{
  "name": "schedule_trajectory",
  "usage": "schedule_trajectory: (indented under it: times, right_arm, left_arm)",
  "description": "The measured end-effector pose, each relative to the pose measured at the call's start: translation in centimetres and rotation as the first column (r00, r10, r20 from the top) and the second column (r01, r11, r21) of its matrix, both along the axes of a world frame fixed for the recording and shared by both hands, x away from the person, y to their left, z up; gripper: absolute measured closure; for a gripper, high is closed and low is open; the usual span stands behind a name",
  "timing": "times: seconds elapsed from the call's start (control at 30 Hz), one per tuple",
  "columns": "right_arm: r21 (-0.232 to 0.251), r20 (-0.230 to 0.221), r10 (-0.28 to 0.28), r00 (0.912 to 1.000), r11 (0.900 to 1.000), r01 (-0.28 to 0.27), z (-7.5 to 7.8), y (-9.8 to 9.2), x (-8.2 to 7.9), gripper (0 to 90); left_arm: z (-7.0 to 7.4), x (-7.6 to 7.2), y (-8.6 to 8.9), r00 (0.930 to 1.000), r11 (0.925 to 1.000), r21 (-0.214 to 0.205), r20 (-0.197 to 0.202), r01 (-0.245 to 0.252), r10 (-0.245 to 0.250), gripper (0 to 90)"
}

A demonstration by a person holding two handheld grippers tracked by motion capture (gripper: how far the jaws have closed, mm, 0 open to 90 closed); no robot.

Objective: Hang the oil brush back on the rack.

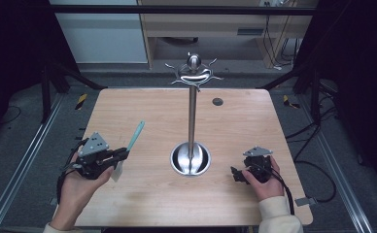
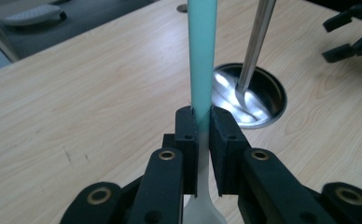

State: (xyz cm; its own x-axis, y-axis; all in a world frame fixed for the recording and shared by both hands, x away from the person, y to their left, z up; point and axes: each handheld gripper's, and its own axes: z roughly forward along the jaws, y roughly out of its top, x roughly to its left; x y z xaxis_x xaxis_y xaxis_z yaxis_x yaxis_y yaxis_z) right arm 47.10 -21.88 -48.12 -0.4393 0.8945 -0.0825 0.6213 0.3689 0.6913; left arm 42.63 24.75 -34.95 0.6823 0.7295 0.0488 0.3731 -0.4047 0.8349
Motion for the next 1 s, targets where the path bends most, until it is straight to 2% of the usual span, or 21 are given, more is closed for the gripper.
schedule_trajectory:
  times: [0.2, 0.37, 0.53, 1.0]
  right_arm:
    - [0.0, -0.002, -0.003, 1.0, 1.0, 0.003, 0.1, 0.0, 0.0, 7.7]
    - [0.004, 0.005, -0.001, 1.0, 1.0, 0.001, 0.1, -0.1, -0.1, 7.6]
    - [0.005, 0.006, 0.0, 1.0, 1.0, 0.0, 0.1, -0.1, -0.1, 7.7]
    - [0.011, 0.009, -0.006, 0.9999, 0.9999, 0.006, 0.2, -0.1, -0.1, 7.7]
  left_arm:
    - [1.1, -0.1, -0.4, 0.999, 0.9989, -0.041, 0.039, 0.025, -0.023, 81.9]
    - [2.2, -0.1, -0.9, 0.9972, 0.9975, -0.058, 0.065, 0.04, -0.037, 81.9]
    - [3.6, -0.1, -1.6, 0.9936, 0.9965, -0.065, 0.103, 0.052, -0.045, 81.9]
    - [5.9, 0.0, -3.2, 0.9866, 0.9936, -0.079, 0.148, 0.081, -0.069, 81.9]
